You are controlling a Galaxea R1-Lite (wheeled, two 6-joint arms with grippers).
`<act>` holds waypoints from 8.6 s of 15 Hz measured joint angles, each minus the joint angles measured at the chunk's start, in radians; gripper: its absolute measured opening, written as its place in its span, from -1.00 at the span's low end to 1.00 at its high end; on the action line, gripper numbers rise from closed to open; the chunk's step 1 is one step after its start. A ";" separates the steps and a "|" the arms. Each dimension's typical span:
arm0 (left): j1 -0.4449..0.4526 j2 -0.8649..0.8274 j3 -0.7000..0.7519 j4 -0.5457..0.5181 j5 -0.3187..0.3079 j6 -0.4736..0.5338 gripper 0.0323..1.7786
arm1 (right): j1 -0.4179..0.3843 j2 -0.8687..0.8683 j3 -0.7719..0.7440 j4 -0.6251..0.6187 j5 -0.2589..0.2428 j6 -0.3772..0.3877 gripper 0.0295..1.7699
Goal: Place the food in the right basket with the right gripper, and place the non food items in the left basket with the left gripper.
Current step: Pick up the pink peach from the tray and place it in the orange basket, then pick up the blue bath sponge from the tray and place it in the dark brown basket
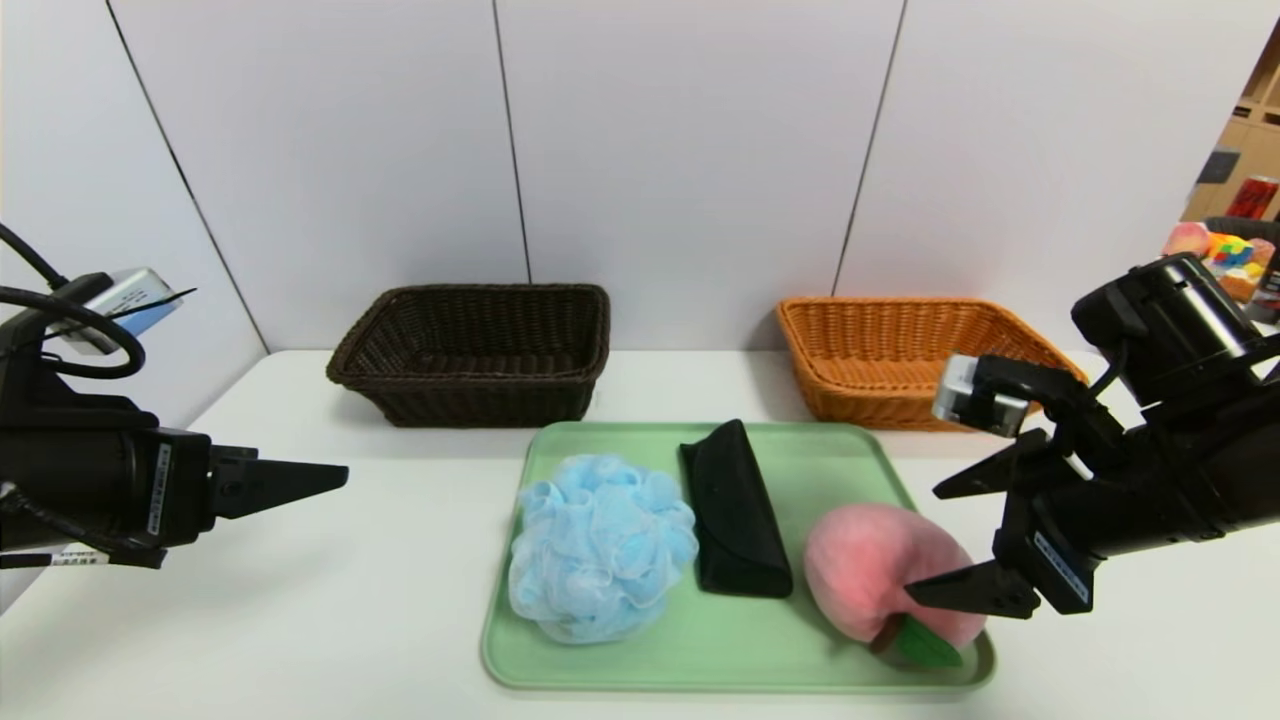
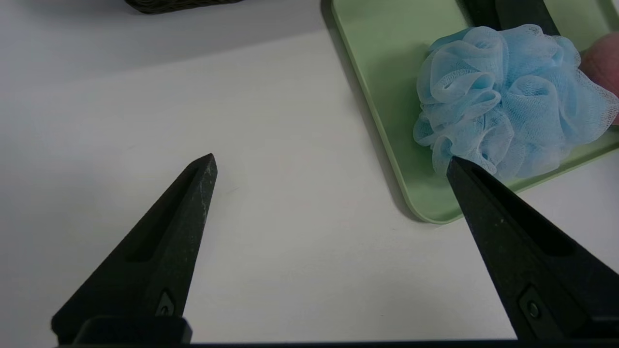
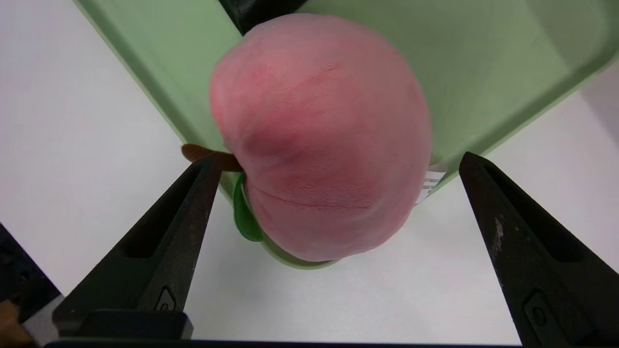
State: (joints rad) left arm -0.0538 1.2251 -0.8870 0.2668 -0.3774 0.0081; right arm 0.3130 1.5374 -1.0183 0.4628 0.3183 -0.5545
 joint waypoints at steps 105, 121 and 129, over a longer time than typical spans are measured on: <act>0.000 -0.045 0.100 -0.067 0.001 -0.004 0.90 | -0.346 0.450 -0.703 -0.091 -0.049 0.344 0.89; -0.022 -0.046 0.100 -0.146 -0.033 -0.003 0.90 | -0.321 -0.117 -0.213 0.099 0.101 0.370 0.91; -0.089 -0.011 0.086 -0.159 -0.058 0.003 0.90 | -0.253 -0.406 0.158 0.028 0.152 0.295 0.91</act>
State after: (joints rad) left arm -0.1428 1.2136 -0.8009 0.1081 -0.4353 0.0109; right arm 0.0600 1.1315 -0.8606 0.4906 0.4700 -0.2596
